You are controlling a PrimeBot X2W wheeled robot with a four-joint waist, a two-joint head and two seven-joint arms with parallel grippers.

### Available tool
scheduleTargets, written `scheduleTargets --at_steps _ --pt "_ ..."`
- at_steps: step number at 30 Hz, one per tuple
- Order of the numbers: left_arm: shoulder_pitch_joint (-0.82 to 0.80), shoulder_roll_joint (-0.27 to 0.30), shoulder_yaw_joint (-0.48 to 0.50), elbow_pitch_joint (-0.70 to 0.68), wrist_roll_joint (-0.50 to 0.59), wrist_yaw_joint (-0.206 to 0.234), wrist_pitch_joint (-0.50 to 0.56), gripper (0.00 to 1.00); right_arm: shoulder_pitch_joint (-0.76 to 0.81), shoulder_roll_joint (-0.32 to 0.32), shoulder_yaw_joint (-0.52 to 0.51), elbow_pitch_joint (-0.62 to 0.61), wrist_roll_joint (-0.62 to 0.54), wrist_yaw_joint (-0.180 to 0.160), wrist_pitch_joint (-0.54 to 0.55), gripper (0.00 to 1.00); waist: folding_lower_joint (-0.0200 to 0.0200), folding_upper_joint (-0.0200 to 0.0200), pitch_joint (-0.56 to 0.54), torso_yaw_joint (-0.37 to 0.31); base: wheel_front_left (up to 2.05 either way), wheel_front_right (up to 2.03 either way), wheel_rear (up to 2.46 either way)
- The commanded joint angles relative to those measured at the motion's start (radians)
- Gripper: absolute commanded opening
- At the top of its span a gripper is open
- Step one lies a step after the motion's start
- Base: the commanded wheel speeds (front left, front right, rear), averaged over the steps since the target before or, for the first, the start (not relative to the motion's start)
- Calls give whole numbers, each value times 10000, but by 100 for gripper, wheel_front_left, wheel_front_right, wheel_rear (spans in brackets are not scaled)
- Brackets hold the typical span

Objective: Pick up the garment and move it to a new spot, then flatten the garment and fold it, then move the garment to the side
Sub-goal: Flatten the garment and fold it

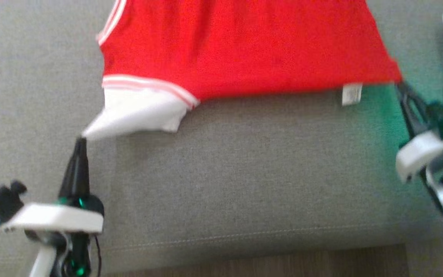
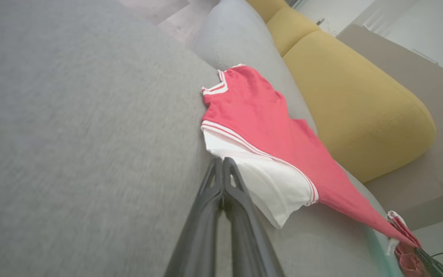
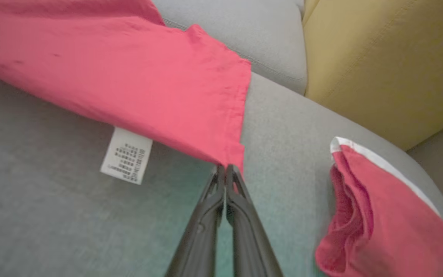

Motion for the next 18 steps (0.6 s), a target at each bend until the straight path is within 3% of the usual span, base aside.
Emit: scheduleTargets --at_steps 1,13,18 --pt "17 100 461 -386 -56 104 -38 0 440 -9 -53 -663 108 -6 130 0 0 -1 -273 11 0 0 0" --pt "2653 -584 1015 -2276 -166 976 2 0 4802 793 -2040 -4908 -102 -6 1460 0 0 -1 -651 197 0 0 0" --pt "3174 -637 987 -3472 -293 1472 331 0 5338 824 -2077 -6147 -241 -6 1789 0 0 -1 -519 96 0 0 0"
